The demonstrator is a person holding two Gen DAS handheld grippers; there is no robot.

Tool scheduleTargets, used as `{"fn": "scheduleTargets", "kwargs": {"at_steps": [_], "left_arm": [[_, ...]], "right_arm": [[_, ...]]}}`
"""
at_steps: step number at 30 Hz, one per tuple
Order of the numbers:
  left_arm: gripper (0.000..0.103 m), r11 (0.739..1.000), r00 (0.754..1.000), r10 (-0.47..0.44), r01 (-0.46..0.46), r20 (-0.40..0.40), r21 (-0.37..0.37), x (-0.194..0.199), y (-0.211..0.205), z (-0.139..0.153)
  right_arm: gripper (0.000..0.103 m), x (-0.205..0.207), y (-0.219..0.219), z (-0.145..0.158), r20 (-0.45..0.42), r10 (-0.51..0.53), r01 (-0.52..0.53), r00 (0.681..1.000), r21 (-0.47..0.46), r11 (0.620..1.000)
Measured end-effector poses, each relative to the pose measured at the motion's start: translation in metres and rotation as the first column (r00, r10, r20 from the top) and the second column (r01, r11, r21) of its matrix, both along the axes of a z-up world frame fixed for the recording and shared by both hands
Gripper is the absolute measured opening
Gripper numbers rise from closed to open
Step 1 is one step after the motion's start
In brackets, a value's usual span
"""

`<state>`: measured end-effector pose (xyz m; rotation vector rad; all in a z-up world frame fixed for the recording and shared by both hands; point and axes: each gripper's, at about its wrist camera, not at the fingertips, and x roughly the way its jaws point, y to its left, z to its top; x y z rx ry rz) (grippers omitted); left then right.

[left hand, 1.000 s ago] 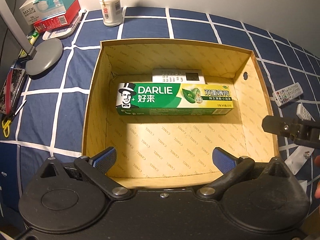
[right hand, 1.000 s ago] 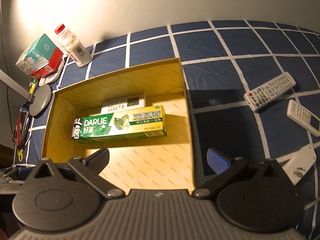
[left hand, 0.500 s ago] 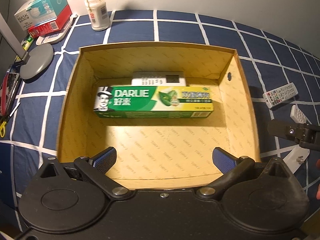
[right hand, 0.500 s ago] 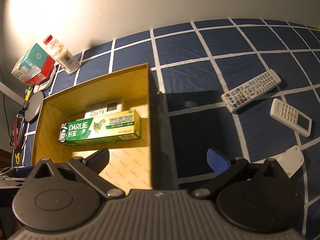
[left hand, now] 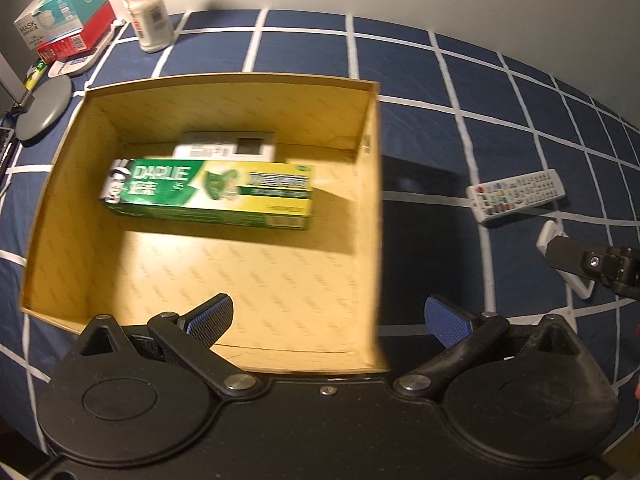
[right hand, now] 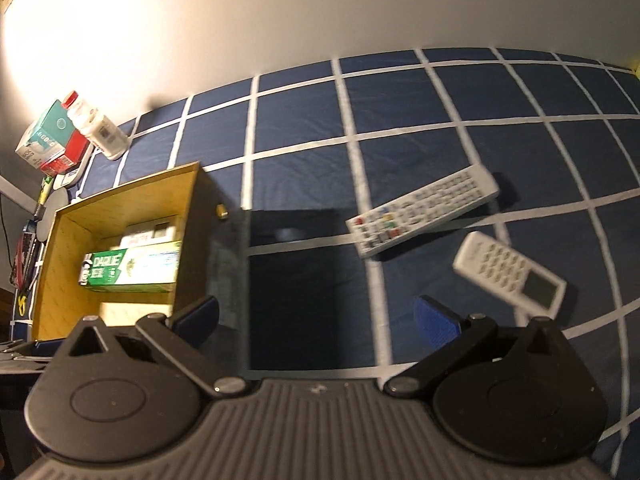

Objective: Organize objects
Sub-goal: 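Move the right tool toward the white TV remote with coloured buttons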

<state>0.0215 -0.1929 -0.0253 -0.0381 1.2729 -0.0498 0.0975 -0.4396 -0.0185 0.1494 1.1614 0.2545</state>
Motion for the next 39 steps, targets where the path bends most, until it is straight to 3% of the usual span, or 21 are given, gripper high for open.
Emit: {"fn": "scheduleTargets", "kwargs": {"at_steps": [17,29,39], "left_arm": [[0.103,0.999,0.998,0.048,-0.049,0.038,0.015,0.017,-0.106,-0.019],[0.103,0.991,0.991,0.134,-0.134,0.002,-0.013,0.052,-0.133,-0.052],[0.103,0.986,0.984,0.161,-0.164,-0.071,-0.038,0.091,-0.155,-0.097]], "right_arm": [[0.103,0.051,-0.108,-0.019,-0.034,0.091,-0.092,0.995,-0.032,0.995],[0.103,0.12,-0.116,-0.045,-0.103,0.195,-0.2,0.975,-0.044,0.979],[0.103,0.175,-0.106,-0.092,-0.178,0.245,-0.256,0.953,-0.043,0.966]]}}
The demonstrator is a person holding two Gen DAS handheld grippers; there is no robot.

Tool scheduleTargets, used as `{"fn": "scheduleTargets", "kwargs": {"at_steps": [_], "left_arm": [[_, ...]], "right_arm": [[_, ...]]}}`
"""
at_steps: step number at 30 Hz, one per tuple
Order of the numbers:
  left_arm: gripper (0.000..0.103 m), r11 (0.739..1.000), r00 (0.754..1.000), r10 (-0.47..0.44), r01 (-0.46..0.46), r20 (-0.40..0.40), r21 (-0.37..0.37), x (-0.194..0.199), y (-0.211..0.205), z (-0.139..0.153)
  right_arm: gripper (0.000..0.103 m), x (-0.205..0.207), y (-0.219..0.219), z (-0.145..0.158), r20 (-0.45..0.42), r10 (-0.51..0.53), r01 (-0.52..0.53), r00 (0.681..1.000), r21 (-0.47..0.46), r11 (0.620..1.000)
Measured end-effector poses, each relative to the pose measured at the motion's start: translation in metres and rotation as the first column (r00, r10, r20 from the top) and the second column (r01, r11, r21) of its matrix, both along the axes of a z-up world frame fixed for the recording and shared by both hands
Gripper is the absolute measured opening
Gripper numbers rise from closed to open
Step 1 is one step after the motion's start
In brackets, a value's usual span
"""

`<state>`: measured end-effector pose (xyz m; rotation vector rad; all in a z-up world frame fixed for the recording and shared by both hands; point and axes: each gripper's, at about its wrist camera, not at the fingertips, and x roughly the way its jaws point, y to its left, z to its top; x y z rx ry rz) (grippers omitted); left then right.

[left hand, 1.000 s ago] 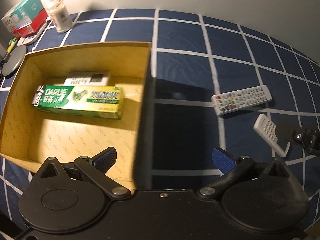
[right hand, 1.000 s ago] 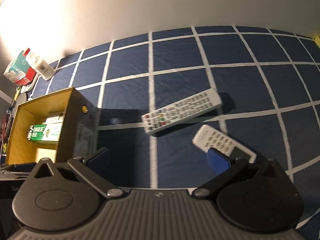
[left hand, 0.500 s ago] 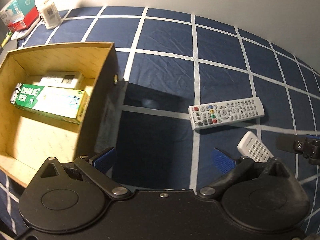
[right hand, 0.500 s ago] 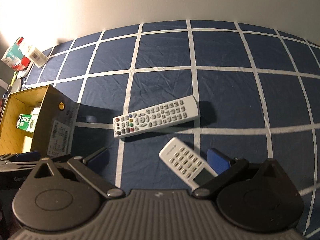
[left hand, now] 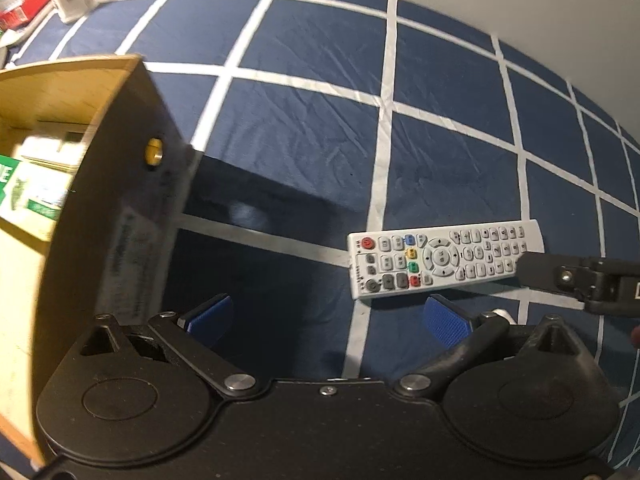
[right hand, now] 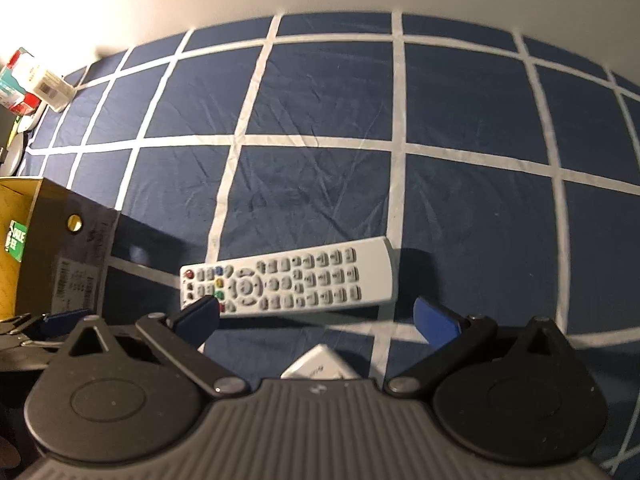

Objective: Organize objects
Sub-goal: 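Move the right tool toward the white TV remote with coloured buttons, then close the right gripper on the white TV remote and lift it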

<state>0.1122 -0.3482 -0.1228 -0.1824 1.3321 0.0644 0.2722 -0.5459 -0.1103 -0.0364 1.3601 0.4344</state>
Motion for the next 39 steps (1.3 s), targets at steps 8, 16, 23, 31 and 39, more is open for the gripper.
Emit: {"fn": "scheduleTargets", "kwargs": {"at_steps": [8,16,23,31,39], "left_arm": [[0.103,0.999,0.999,-0.008,0.006,-0.045,-0.042,0.02,-0.014,-0.028],[0.103,0.994,0.995,-0.07,0.064,-0.068,-0.085,0.032,-0.026,-0.04],[0.103,0.992,0.995,-0.075,0.067,-0.066,-0.105,0.038,-0.032,-0.042],[0.092,0.986,0.993,-0.085,0.072,-0.085,-0.148,0.042,-0.037,-0.047],[0.092,0.987,0.991,-0.1,0.089,-0.083,-0.133,0.043,-0.042,-0.045]], "right_arm": [[0.103,0.024,0.004,-0.036,-0.068,0.025,-0.025,0.997,0.001,1.0],[0.103,0.037,0.009,-0.056,-0.102,0.036,-0.036,0.994,0.003,0.999],[0.101,0.039,0.013,-0.06,-0.107,0.067,-0.068,0.992,-0.007,0.998],[0.093,0.037,0.016,-0.057,-0.097,0.078,-0.081,0.992,-0.03,0.996],[0.093,0.034,0.012,-0.057,-0.097,0.056,-0.058,0.994,-0.022,0.998]]}}
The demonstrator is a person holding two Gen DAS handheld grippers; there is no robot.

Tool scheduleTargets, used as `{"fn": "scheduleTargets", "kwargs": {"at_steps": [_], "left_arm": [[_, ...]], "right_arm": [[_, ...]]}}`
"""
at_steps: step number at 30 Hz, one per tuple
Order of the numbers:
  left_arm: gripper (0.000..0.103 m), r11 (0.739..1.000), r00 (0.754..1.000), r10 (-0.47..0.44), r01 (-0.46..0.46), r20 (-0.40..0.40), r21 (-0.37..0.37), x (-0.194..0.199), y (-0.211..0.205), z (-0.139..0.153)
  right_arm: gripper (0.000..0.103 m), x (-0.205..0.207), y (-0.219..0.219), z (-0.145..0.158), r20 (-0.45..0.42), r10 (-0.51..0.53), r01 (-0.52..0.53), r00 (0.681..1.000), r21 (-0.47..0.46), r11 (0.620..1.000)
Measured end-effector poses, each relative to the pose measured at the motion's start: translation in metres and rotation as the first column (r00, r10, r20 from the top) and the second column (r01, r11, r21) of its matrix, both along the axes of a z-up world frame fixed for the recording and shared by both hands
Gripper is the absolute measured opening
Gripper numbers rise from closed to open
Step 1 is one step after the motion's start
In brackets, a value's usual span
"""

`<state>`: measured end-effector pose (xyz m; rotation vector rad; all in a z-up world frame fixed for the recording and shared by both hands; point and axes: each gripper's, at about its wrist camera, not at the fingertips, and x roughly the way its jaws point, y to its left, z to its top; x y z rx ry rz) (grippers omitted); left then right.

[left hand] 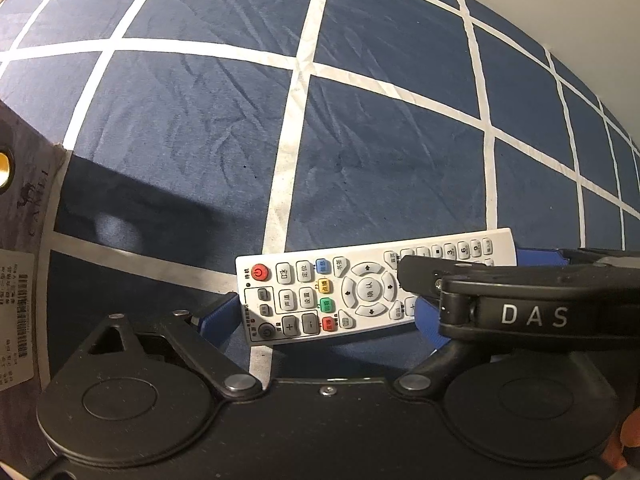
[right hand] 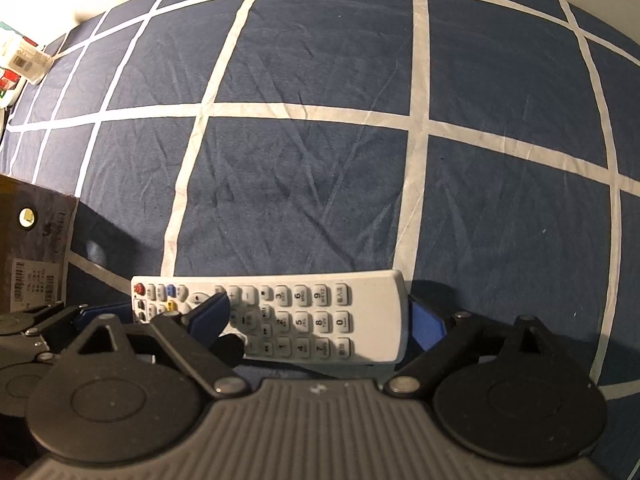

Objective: Organize objects
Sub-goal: 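Close the right gripper on the white TV remote and lift it, then carry the TV remote in the right gripper over the cardboard box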

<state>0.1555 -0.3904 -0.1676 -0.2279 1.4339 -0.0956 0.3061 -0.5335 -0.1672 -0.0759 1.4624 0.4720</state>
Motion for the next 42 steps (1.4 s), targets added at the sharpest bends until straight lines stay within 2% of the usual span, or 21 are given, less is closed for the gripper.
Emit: {"fn": "scheduleTargets", "kwargs": {"at_steps": [10,21,33,42], "left_arm": [[0.092,0.998,0.997,-0.06,0.059,0.043,0.022,-0.007,-0.011,0.028],[0.092,0.993,0.986,-0.119,0.116,0.12,0.034,-0.042,-0.007,0.074],[0.092,0.99,0.975,-0.136,0.129,0.177,0.053,-0.087,0.023,0.109],[0.092,0.988,0.964,-0.149,0.139,0.219,0.062,-0.113,0.061,0.133]], "right_arm": [[0.093,-0.016,-0.014,0.027,0.035,-0.06,0.059,0.998,0.033,0.998],[0.093,-0.059,-0.019,0.072,0.105,-0.121,0.115,0.987,0.062,0.991],[0.093,-0.112,0.0,0.11,0.154,-0.14,0.127,0.978,0.092,0.988],[0.093,-0.151,0.03,0.135,0.19,-0.162,0.142,0.968,0.113,0.983]]}}
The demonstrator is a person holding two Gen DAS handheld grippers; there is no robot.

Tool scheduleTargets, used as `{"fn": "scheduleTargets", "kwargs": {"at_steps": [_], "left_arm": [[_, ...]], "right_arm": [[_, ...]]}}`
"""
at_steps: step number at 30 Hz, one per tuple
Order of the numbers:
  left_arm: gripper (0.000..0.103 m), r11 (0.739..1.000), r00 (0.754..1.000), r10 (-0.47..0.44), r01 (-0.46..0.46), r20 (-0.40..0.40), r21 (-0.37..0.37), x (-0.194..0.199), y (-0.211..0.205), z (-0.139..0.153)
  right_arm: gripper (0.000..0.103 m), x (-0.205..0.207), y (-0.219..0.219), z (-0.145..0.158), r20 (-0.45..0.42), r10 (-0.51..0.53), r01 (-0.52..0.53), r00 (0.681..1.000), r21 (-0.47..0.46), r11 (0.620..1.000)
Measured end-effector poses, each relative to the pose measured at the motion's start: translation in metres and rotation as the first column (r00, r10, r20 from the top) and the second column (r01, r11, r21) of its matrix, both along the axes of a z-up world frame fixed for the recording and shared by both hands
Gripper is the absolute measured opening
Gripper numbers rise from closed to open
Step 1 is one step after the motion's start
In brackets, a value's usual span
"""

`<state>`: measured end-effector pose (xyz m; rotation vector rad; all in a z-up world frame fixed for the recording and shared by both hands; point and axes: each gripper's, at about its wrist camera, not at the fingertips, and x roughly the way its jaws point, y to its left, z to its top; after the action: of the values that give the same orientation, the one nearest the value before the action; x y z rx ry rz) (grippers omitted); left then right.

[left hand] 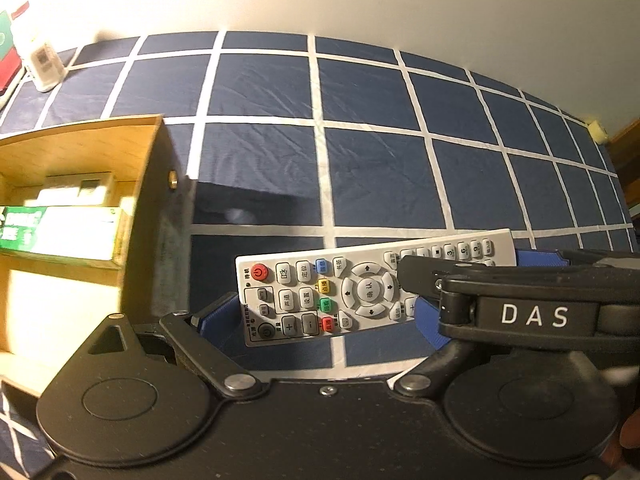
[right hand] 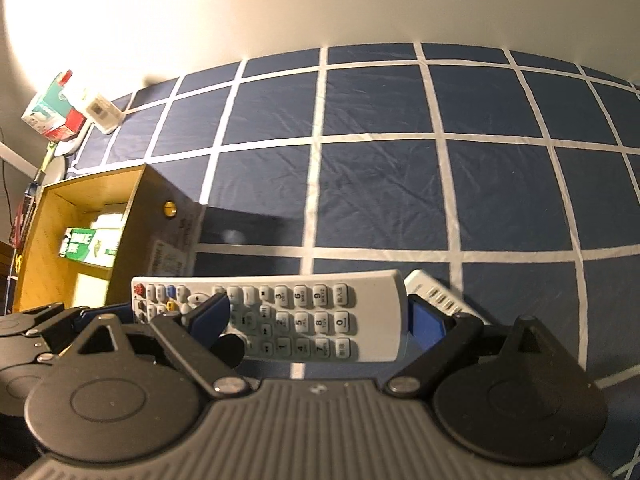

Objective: Organize objects
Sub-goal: 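Carry the TV remote in the right gripper over the cardboard box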

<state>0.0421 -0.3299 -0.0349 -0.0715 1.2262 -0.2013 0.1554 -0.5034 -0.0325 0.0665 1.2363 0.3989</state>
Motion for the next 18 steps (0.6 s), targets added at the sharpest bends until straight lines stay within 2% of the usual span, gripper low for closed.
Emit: {"fn": "scheduleTargets", "kwargs": {"at_steps": [8,18], "left_arm": [[0.092,1.0,1.0,-0.02,0.019,0.017,0.005,-0.014,0.049,0.017],[0.092,0.998,0.998,-0.052,0.051,0.029,0.042,-0.017,0.12,0.029]], "right_arm": [[0.093,-0.031,0.043,0.018,0.016,-0.024,0.024,1.0,0.01,1.0],[0.093,-0.059,0.113,0.023,0.019,-0.054,0.053,0.998,0.045,0.998]]}}
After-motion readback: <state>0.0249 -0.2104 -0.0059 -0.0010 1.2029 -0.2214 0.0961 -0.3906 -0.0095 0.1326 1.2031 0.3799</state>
